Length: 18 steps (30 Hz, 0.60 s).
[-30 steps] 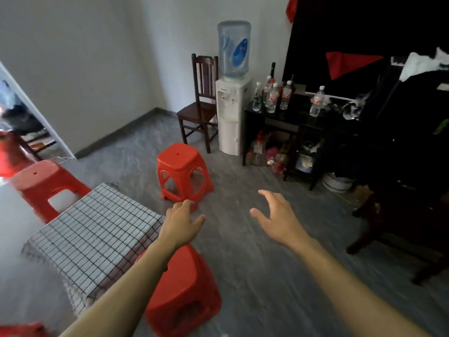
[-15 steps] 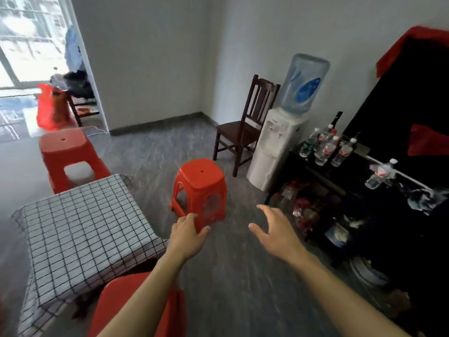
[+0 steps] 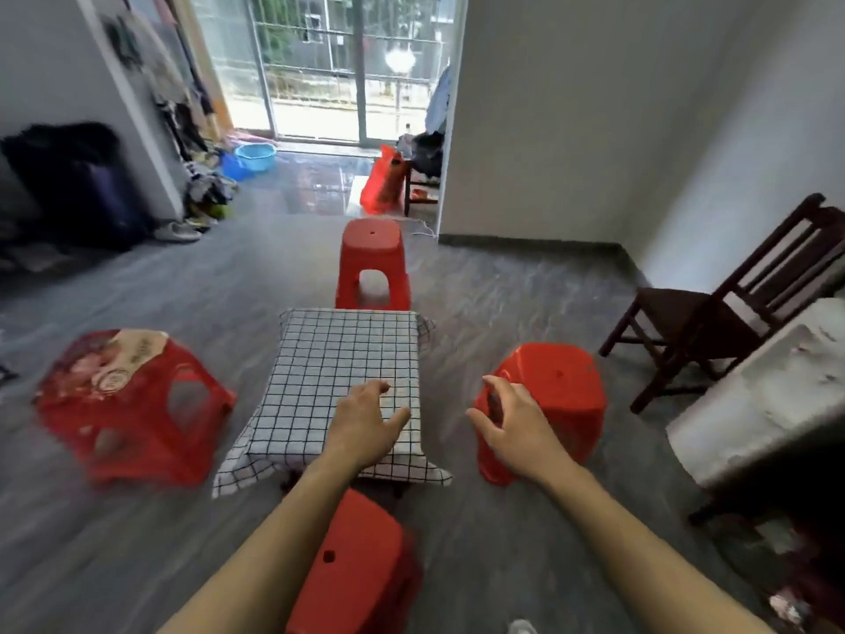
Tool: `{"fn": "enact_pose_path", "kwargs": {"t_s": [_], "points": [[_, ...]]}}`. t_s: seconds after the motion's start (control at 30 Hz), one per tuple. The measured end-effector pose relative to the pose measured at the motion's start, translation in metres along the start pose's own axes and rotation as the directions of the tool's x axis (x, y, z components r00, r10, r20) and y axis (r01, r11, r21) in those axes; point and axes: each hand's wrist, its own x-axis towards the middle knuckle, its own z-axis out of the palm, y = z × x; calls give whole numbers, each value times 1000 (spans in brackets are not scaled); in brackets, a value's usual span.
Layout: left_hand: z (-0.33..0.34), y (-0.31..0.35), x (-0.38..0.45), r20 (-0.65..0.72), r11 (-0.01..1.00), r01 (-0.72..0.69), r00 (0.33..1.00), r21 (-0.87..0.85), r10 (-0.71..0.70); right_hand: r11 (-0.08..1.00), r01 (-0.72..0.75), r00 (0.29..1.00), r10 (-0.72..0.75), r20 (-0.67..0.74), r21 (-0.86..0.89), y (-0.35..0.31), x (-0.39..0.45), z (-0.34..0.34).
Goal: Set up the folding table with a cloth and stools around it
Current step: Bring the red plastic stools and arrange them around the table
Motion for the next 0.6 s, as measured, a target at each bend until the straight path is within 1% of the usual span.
{"fn": "enact_pose_path", "kwargs": {"t_s": [0.07,0.13,0.23,0.3,0.43,0.6], "points": [[0,-3,3,-56,996,87,995,-12,-88,996,84,995,-85,57,18,8,29,-1],[2,-9,5,-143,985,174,974,-8,-174,986,163,979,-167,115,45,13,56,-2],[13,-9,-4,-234,937,346,908,-49,-347,969,237,946,-248,207,75,26,84,-2],[26,-2,-15,-255,900,430,865,-70,-433,954,283,916,-298,269,97,34,96,0],[54,-1,-44,-321,831,533,768,-160,-554,927,361,818,-366,443,99,36,114,18],[67,-29,-87,-373,724,629,623,-282,-687,875,448,694,-470,545,183,10,100,57]]}}
